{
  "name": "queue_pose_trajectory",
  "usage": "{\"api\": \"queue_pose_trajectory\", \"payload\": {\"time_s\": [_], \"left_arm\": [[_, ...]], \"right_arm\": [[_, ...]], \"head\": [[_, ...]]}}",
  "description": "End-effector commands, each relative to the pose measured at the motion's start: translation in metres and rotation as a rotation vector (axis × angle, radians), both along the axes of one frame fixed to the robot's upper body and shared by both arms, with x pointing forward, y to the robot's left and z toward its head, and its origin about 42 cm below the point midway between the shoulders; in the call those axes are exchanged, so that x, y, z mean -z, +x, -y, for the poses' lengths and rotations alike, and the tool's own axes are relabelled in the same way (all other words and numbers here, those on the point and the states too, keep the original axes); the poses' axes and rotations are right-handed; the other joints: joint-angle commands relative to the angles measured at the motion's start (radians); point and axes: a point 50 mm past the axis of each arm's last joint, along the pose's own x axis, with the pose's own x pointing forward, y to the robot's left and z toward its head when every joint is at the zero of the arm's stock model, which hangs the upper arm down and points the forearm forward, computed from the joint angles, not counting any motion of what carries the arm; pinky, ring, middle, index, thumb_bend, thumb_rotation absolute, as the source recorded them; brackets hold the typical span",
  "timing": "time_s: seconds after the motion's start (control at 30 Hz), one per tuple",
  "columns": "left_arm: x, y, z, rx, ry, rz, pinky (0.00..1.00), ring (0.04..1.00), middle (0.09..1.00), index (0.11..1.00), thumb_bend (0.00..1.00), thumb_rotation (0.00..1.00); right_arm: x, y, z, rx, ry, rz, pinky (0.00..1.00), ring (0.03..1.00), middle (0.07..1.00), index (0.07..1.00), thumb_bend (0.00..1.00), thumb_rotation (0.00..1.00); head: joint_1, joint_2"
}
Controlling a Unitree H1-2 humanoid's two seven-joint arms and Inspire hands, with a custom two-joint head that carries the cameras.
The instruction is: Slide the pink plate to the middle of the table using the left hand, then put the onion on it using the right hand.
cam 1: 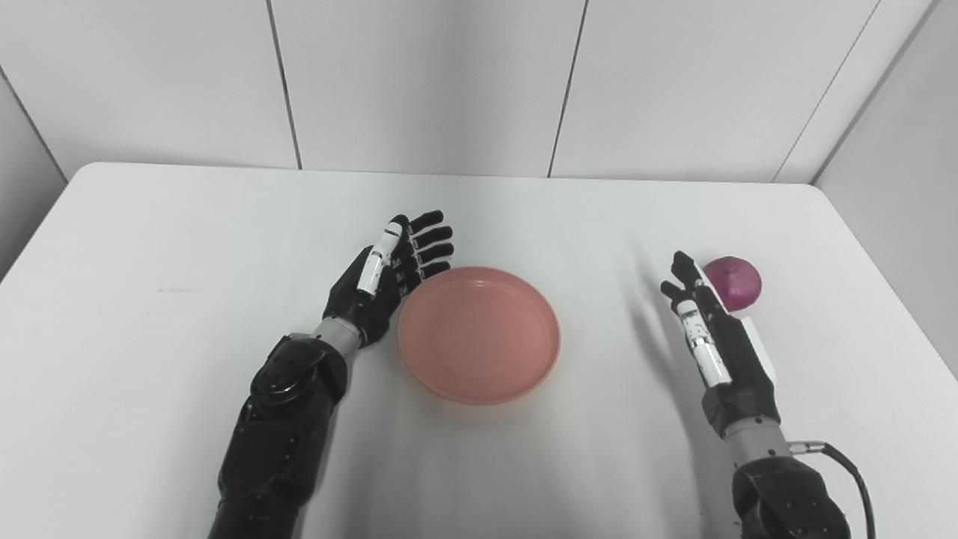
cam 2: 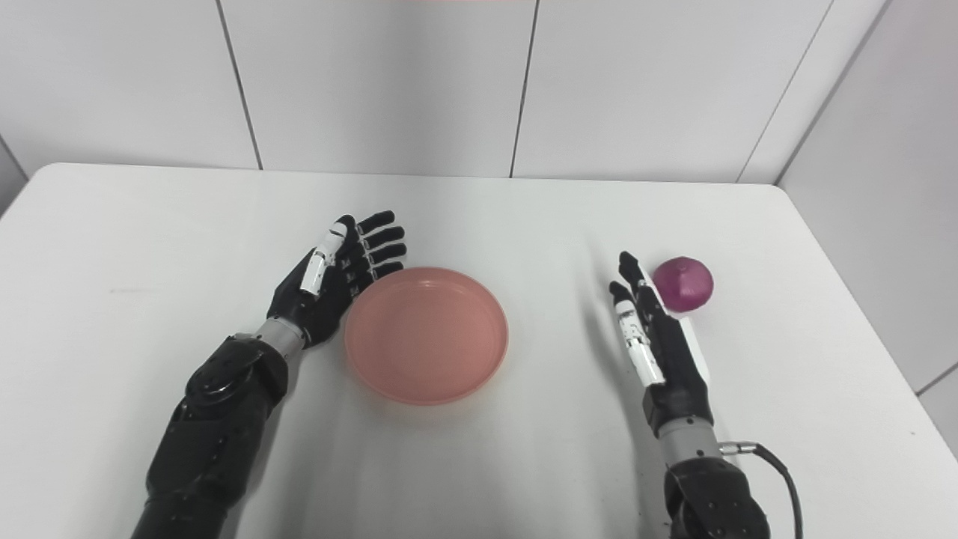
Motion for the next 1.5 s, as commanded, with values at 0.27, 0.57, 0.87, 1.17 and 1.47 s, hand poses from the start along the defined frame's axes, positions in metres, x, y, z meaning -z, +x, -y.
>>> {"api": "queue_pose_trajectory", "payload": {"time_s": [0.27, 0.57, 0.87, 1.17, 1.47], "left_arm": [[-0.006, 0.004, 0.0, 0.002, -0.013, 0.032, 0.8, 0.823, 0.826, 0.8, 0.36, 1.0], [-0.006, 0.004, 0.0, 0.01, -0.031, 0.029, 0.81, 0.83, 0.831, 0.804, 0.37, 1.0], [-0.004, 0.005, -0.003, 0.02, -0.019, 0.042, 0.8, 0.824, 0.827, 0.799, 0.37, 1.0], [-0.005, 0.005, -0.003, 0.024, -0.015, 0.044, 0.79, 0.821, 0.824, 0.798, 0.36, 1.0], [-0.003, 0.006, -0.005, 0.023, -0.012, 0.04, 0.8, 0.825, 0.828, 0.801, 0.36, 1.0]], "right_arm": [[-0.041, 0.012, 0.016, 0.038, -0.287, 0.138, 0.83, 0.887, 0.919, 0.923, 0.41, 0.59], [-0.057, 0.022, 0.036, 0.094, -0.4, 0.195, 0.81, 0.871, 0.899, 0.908, 0.62, 0.54], [-0.075, 0.035, 0.067, 0.193, -0.539, 0.226, 0.81, 0.851, 0.878, 0.903, 0.73, 0.41], [-0.088, 0.041, 0.083, 0.239, -0.65, 0.225, 0.79, 0.849, 0.878, 0.89, 0.82, 0.31], [-0.09, 0.046, 0.096, 0.276, -0.769, 0.181, 0.74, 0.829, 0.865, 0.873, 0.9, 0.19]], "head": [[-0.014, 0.001], [-0.023, 0.003], [-0.024, -0.001], [-0.023, -0.013], [-0.026, -0.015]]}}
